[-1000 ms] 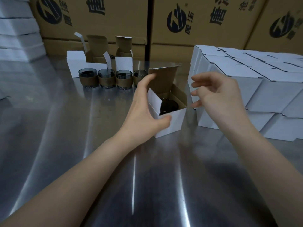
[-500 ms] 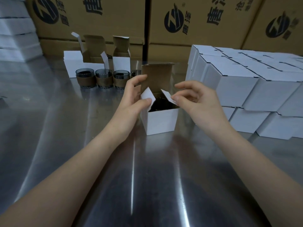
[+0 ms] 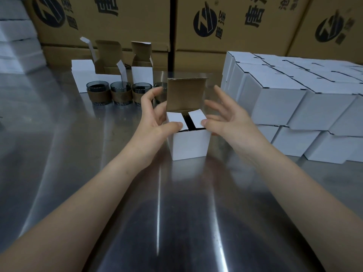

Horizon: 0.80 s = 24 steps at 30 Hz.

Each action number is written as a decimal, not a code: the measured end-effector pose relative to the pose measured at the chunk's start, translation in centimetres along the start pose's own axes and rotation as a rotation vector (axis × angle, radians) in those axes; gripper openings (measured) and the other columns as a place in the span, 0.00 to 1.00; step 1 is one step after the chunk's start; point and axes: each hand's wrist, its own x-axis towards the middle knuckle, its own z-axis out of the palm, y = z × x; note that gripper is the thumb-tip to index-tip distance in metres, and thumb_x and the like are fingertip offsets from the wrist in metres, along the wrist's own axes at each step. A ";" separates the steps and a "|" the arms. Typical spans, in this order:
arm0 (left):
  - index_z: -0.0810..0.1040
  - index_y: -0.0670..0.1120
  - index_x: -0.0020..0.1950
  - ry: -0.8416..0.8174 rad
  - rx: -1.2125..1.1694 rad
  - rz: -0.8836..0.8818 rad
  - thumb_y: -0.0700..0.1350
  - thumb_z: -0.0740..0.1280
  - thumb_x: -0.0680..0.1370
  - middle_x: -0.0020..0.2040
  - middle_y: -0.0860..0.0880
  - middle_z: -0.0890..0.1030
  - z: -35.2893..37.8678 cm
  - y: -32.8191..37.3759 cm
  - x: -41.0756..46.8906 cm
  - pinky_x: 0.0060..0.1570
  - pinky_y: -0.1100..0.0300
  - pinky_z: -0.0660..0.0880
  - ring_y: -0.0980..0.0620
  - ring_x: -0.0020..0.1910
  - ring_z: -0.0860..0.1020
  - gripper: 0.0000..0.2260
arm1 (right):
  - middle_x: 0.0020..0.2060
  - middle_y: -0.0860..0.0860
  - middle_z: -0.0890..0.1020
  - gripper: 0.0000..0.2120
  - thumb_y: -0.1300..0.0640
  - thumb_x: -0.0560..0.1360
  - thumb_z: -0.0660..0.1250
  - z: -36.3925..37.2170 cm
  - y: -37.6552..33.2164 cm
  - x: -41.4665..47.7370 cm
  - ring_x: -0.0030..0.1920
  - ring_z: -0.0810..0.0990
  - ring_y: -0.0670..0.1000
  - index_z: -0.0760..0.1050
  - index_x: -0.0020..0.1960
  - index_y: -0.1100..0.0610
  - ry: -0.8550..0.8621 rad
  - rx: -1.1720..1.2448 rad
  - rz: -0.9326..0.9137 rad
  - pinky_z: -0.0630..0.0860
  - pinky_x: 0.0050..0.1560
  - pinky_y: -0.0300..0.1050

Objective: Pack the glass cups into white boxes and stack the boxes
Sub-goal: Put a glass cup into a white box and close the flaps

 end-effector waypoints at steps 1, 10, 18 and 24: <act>0.53 0.52 0.76 -0.012 -0.014 -0.007 0.34 0.66 0.70 0.64 0.47 0.79 -0.1 0.0 0.0 0.65 0.51 0.73 0.49 0.65 0.77 0.38 | 0.65 0.43 0.75 0.38 0.64 0.75 0.69 -0.1 0.1 0.1 0.58 0.79 0.43 0.58 0.76 0.40 -0.030 0.015 0.013 0.75 0.57 0.39; 0.76 0.45 0.59 -0.038 0.065 -0.041 0.29 0.66 0.75 0.63 0.53 0.78 -0.3 0.6 0.0 0.69 0.51 0.70 0.53 0.71 0.71 0.16 | 0.53 0.43 0.83 0.14 0.66 0.75 0.68 -0.1 0.3 0.1 0.52 0.82 0.42 0.76 0.56 0.50 -0.040 0.049 -0.016 0.80 0.47 0.42; 0.79 0.43 0.52 -0.029 0.148 -0.060 0.31 0.64 0.77 0.71 0.50 0.72 -0.2 0.8 0.0 0.68 0.58 0.71 0.57 0.72 0.69 0.10 | 0.50 0.47 0.84 0.08 0.64 0.76 0.69 -0.7 0.3 0.2 0.48 0.83 0.41 0.79 0.54 0.57 -0.067 -0.013 -0.032 0.78 0.42 0.34; 0.80 0.42 0.51 -0.029 0.161 -0.062 0.30 0.57 0.78 0.73 0.51 0.72 -0.6 0.5 0.0 0.71 0.55 0.68 0.57 0.71 0.70 0.14 | 0.50 0.50 0.85 0.17 0.69 0.79 0.57 -1.1 0.0 0.5 0.47 0.84 0.47 0.82 0.49 0.54 -0.066 0.003 0.063 0.81 0.47 0.43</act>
